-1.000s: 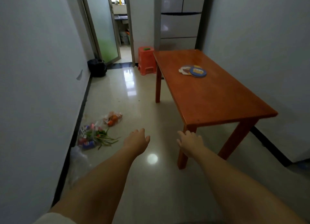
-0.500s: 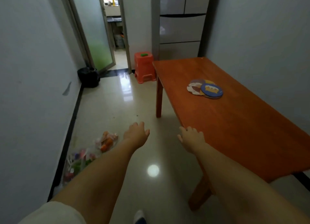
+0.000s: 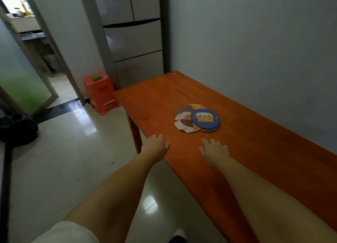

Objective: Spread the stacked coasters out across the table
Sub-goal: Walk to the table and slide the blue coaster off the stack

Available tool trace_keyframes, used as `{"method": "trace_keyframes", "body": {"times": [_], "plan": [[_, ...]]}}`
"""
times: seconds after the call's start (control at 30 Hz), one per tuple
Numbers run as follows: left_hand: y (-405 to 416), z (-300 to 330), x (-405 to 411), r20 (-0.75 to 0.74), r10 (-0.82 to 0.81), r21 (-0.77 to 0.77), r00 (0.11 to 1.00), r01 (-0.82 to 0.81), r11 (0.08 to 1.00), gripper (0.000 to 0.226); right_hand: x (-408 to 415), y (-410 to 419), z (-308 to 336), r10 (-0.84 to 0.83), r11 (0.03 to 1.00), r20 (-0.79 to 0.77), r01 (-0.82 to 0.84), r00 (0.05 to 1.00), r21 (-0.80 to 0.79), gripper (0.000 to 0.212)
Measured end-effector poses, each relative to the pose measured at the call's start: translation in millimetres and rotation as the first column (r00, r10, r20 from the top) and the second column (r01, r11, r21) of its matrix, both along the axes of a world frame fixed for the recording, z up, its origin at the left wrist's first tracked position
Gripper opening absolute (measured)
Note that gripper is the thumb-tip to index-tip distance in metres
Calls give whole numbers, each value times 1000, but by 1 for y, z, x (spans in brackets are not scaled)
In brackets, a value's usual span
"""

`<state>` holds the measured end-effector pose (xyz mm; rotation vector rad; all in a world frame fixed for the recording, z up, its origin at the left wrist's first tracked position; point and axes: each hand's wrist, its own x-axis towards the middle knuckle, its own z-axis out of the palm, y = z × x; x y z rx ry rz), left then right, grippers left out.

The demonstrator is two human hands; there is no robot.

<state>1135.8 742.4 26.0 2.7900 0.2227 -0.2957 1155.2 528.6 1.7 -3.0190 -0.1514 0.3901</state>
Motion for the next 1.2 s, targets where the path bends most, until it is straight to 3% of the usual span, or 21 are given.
{"method": "trace_keyframes", "body": {"times": [0.4, 0.57, 0.73, 0.83, 0.97, 1.1, 1.2], "plan": [[-27, -27, 210, -210, -265, -40, 941, 262, 964, 55, 146, -38, -24, -301, 949, -143, 311, 943, 56, 46], [-64, -56, 270, -211, -392, -120, 896, 374, 920, 37, 187, -51, -48, -475, 818, -254, 529, 843, 226, 44], [-77, -83, 325, -328, -372, -194, 868, 324, 926, 23, 226, -45, -68, -645, 635, -311, 716, 698, 288, 44], [-80, -88, 350, -374, -318, -206, 871, 256, 944, 41, 242, -43, -79, -743, 510, -325, 810, 584, 289, 39], [-82, -100, 365, -397, -314, -330, 862, 186, 926, 39, 250, -43, -89, -836, 361, -305, 876, 456, 322, 32], [-78, -103, 361, -336, -355, -394, 873, 212, 894, 33, 250, -40, -95, -870, 306, -280, 890, 406, 339, 25], [-74, -102, 353, -261, -382, -481, 887, 224, 848, 18, 252, -37, -95, -856, 346, -266, 873, 444, 344, 33]]}}
